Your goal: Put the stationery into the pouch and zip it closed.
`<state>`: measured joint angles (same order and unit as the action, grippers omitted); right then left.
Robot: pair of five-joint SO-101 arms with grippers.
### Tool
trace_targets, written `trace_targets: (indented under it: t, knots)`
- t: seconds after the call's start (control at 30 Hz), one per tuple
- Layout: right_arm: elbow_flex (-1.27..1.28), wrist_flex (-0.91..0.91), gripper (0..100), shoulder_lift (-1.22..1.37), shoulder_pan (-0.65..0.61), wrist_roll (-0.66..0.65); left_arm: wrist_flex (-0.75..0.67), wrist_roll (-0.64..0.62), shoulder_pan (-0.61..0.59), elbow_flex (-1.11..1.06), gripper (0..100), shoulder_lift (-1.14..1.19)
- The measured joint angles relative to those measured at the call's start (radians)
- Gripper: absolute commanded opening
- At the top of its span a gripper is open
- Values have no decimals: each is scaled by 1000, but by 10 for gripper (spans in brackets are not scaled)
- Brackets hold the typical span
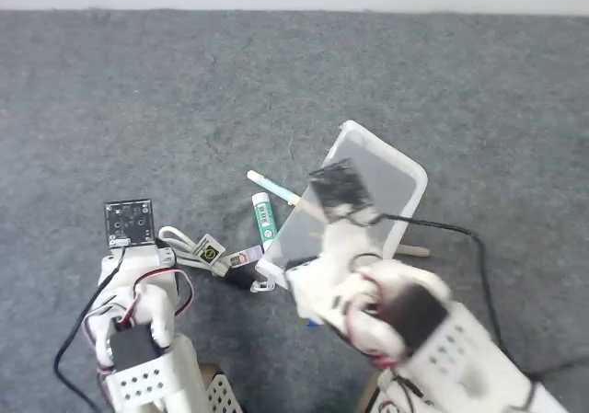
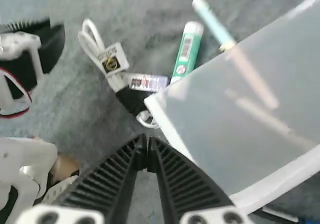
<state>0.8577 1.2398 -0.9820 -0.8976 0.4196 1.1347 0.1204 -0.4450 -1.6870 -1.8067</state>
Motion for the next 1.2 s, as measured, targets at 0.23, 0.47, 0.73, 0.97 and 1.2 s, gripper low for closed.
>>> trace_targets:
  t: [0.23, 0.47, 0.73, 0.97, 1.2]
  knots:
    - [0, -112, 9, 239, -71, 26, 0, 0, 0, 0, 66, 0]
    - [26, -184, 9, 427, -123, 26, 0, 0, 0, 0, 66, 0]
    - [80, -187, 8, 525, -83, 26, 0, 0, 0, 0, 66, 0]
    - [80, -206, 9, 532, 157, -55, 0, 0, 0, 0, 66, 0]
    - [80, -439, 10, 534, 460, -252, 0, 0, 0, 0, 66, 0]
